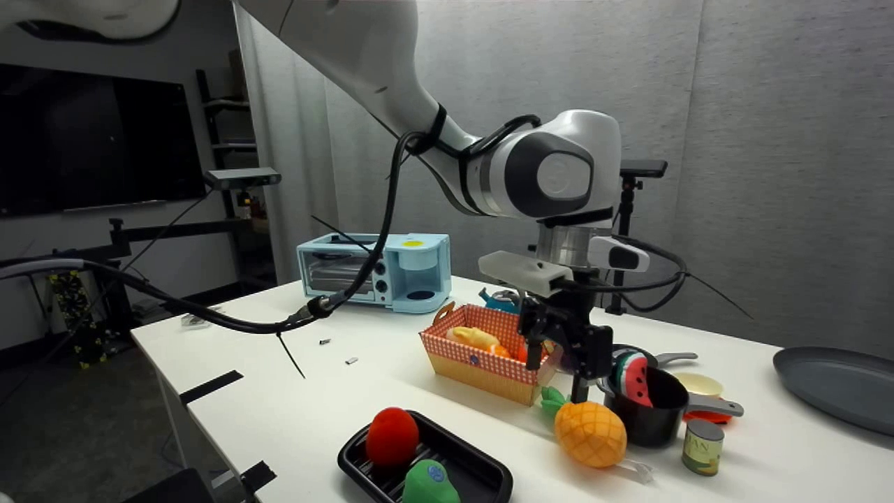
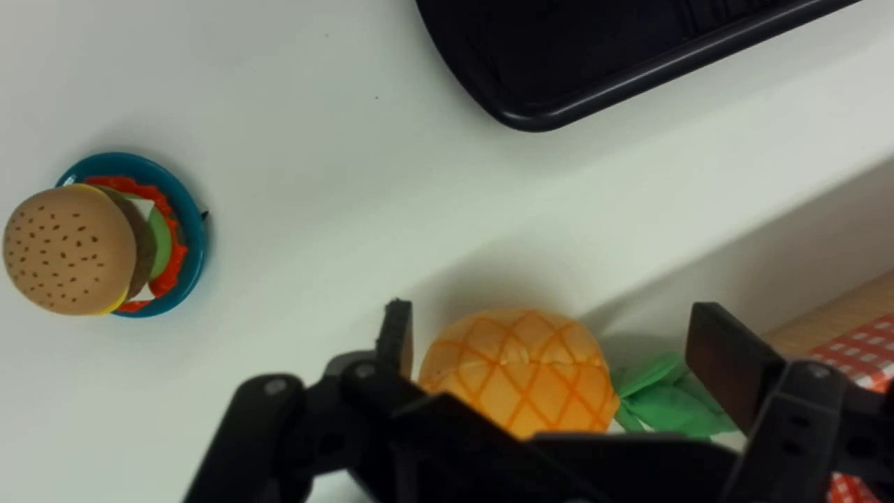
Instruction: Put the pineapple plush toy from the box and the watermelon plush toy from the black pot on the table
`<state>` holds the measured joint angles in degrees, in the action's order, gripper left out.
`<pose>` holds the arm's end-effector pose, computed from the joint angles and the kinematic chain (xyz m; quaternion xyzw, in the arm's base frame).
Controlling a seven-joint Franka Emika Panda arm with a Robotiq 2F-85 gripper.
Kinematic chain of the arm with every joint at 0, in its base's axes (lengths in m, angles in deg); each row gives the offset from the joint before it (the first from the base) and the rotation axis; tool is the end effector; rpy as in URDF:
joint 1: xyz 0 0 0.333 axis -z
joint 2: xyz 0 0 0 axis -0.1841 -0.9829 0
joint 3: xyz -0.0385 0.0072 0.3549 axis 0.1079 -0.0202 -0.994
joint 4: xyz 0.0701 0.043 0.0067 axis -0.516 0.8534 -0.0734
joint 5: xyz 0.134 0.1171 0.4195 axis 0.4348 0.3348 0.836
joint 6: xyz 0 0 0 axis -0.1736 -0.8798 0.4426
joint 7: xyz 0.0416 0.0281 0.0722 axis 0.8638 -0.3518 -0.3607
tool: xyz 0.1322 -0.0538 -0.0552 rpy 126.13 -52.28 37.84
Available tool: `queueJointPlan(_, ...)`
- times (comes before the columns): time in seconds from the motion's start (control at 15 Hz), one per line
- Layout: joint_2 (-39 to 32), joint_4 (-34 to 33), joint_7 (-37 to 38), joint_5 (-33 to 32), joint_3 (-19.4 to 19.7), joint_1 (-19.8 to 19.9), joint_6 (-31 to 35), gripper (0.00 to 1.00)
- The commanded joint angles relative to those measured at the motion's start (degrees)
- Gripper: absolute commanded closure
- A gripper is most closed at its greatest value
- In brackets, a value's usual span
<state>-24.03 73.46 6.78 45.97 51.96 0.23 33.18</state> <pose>0.6110 -0.2308 0.2694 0.9760 -0.2044 -0.0731 0.0163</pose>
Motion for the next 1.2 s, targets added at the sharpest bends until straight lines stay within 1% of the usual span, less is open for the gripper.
queueJointPlan(0.0, -5.1, -8.0, -1.4, 1.7, 0.2, 1.8, -3.3, 0.00)
queueJointPlan(0.4, -13.2, -19.7, -1.1, 1.3, -0.3, 2.7, -6.8, 0.00)
queueJointPlan(1.13, -31.2, -48.9, -0.6, 2.0, -1.7, 4.0, -17.7, 0.00)
